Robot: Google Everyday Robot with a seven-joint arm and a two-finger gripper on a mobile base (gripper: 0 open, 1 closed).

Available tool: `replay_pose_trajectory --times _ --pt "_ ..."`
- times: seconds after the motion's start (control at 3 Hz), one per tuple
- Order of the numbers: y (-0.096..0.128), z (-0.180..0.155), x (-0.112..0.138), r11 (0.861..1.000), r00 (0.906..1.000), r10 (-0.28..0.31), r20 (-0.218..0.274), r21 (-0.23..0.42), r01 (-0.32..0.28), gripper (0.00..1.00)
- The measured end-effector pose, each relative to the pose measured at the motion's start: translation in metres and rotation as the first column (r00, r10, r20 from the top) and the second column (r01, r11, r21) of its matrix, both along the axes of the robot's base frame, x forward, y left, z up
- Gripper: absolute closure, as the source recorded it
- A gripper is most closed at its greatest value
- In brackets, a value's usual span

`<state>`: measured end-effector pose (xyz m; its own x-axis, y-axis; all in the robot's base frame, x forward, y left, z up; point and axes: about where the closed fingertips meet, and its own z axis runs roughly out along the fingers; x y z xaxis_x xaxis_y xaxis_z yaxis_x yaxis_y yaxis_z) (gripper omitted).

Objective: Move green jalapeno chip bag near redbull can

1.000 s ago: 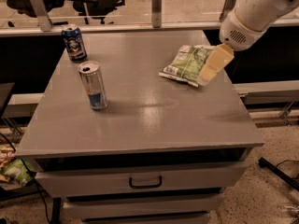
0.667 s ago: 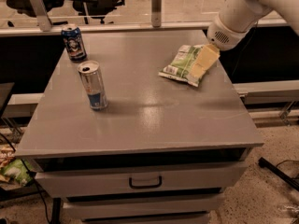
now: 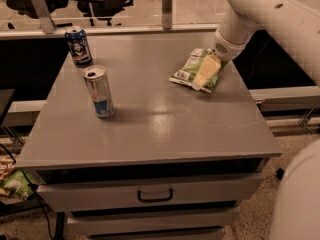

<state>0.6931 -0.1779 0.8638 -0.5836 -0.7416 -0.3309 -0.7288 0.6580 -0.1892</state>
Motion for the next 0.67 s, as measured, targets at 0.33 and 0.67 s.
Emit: replay_pose_trajectory --times 0.33,0.67 --pt "0.0024 -0.0139 0.0069 0.999 0.9986 -0.049 -0.021 0.005 0.049 0.00" --pt "0.0081 -0.0214 0.0081 0.996 0.9949 -0.087 -0.051 0.016 0.088 0.15"
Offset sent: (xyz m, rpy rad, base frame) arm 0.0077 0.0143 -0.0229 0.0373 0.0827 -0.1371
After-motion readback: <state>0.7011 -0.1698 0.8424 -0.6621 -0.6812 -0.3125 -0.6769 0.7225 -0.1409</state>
